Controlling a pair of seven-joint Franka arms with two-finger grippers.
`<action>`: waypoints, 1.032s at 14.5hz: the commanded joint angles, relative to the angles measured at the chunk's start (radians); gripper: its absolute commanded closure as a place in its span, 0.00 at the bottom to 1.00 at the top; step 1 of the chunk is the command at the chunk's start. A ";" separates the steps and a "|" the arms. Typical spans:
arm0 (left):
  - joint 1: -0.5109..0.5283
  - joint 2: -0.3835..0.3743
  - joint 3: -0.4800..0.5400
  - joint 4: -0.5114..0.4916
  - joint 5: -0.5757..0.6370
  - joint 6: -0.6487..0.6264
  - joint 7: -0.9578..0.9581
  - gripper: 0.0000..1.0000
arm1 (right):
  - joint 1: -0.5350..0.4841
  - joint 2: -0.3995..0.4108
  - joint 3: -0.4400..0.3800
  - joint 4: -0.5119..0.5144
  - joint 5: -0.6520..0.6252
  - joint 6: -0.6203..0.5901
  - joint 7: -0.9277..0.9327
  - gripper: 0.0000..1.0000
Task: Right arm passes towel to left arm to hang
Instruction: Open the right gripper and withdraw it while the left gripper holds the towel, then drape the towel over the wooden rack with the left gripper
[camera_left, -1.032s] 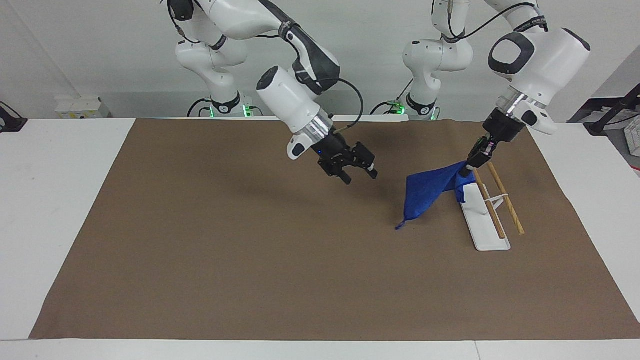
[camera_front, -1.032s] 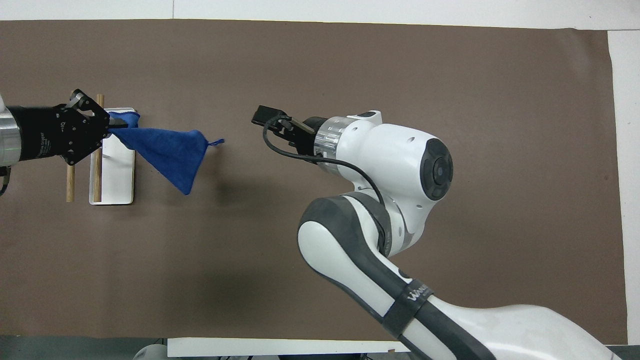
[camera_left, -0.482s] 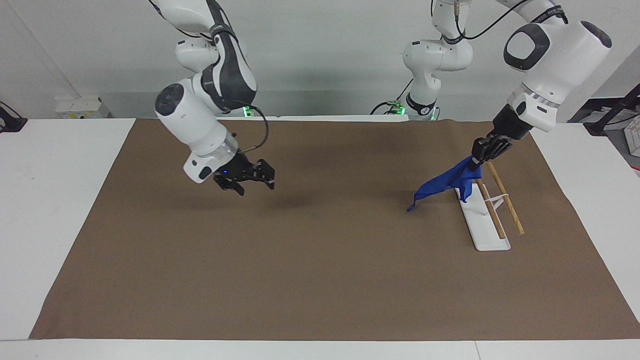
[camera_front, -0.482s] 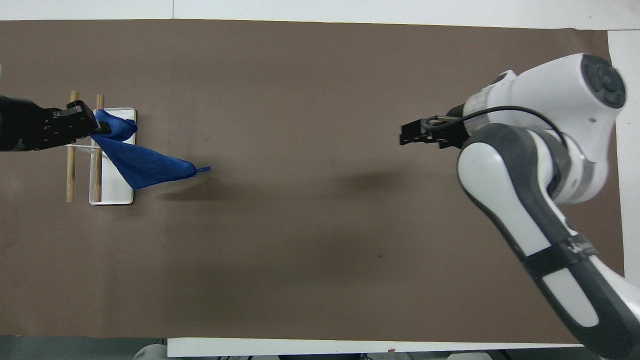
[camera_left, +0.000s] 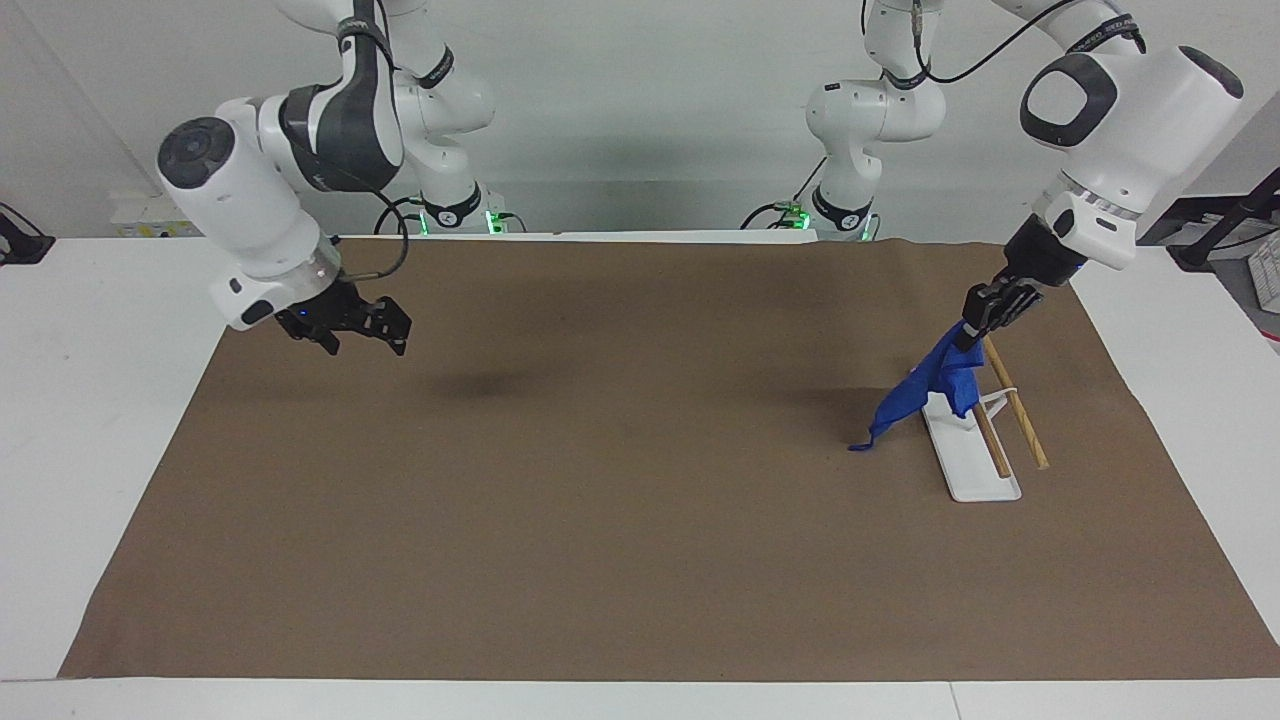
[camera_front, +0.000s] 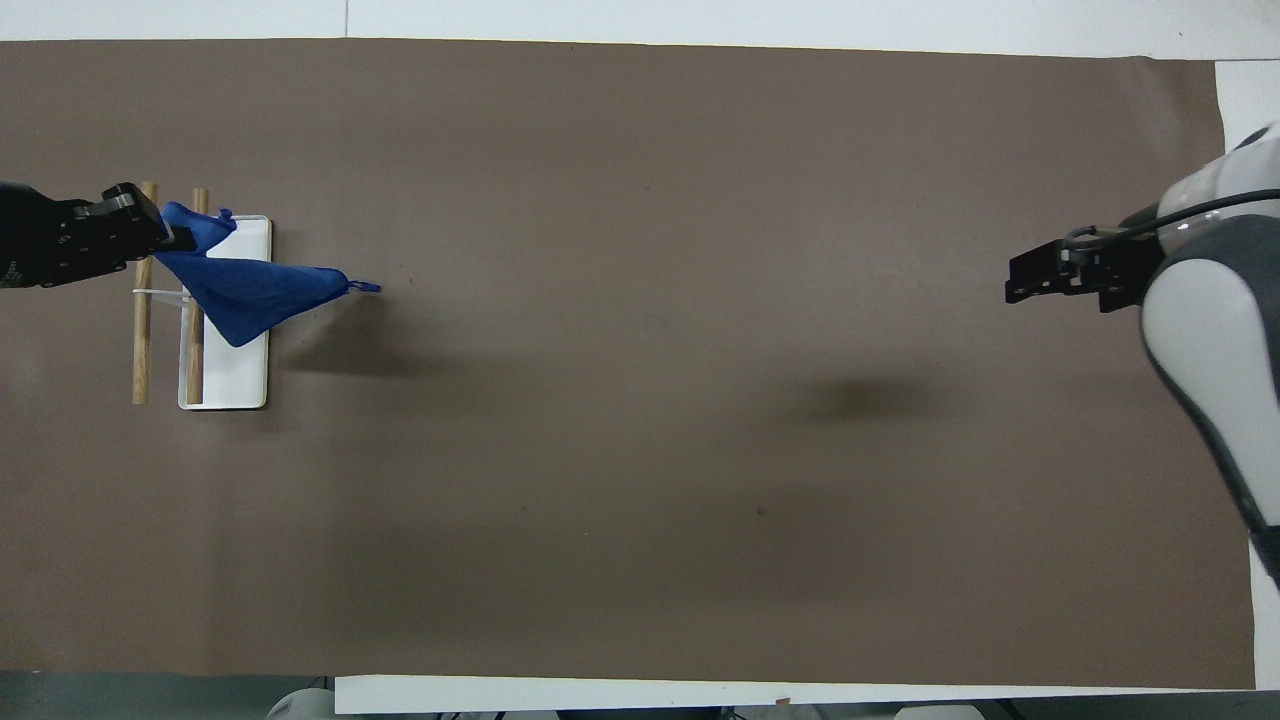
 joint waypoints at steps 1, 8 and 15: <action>0.023 0.012 -0.003 -0.007 0.010 0.047 0.025 1.00 | 0.008 0.000 -0.037 0.119 -0.015 -0.112 -0.016 0.00; 0.109 0.030 -0.003 0.002 0.004 0.096 0.147 1.00 | 0.008 0.006 -0.042 0.183 -0.024 -0.189 -0.019 0.00; 0.141 0.088 -0.003 0.103 -0.005 0.098 0.374 0.99 | 0.007 0.005 -0.052 0.182 -0.024 -0.184 -0.019 0.00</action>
